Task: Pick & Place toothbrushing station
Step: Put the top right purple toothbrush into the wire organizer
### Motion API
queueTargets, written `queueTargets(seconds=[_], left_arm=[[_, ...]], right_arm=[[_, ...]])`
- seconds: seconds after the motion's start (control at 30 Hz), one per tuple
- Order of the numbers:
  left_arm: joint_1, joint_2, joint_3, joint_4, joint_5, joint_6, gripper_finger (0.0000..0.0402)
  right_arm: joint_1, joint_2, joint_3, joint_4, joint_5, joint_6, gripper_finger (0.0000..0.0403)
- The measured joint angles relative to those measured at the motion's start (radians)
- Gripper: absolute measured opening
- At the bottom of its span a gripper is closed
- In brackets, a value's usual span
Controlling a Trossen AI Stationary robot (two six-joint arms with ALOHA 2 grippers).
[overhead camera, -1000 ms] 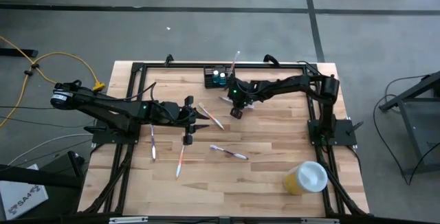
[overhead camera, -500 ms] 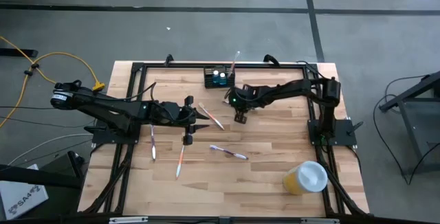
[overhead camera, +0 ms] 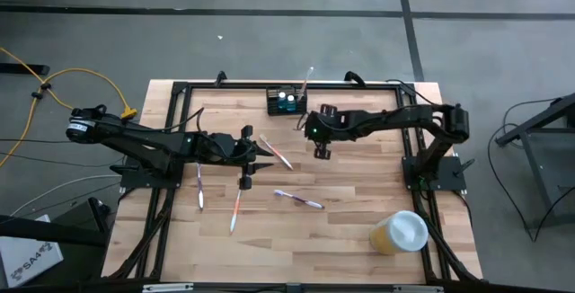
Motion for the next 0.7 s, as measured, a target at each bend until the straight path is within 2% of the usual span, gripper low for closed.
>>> queueTargets(seconds=[0.23, 0.43, 0.6, 0.7], left_arm=[[0.002, 0.0, 0.0, 0.0, 0.0, -0.05, 0.012], [0.017, 0.0, 0.0, -0.001, 0.001, -0.121, 0.012], [0.03, 0.0, 0.0, -0.005, 0.009, -0.17, 0.012], [0.052, 0.0, 0.0, -0.009, 0.077, -0.194, 0.012]], right_arm=[[0.133, -0.033, 0.0, -0.034, 0.126, -0.174, 0.0005], [0.251, -0.033, 0.0, -0.046, 0.294, -0.305, 0.0004], [0.359, -0.033, 0.0, -0.043, 0.482, -0.438, 0.0004], [0.427, -0.033, 0.0, -0.022, 0.613, -0.547, 0.0004]])
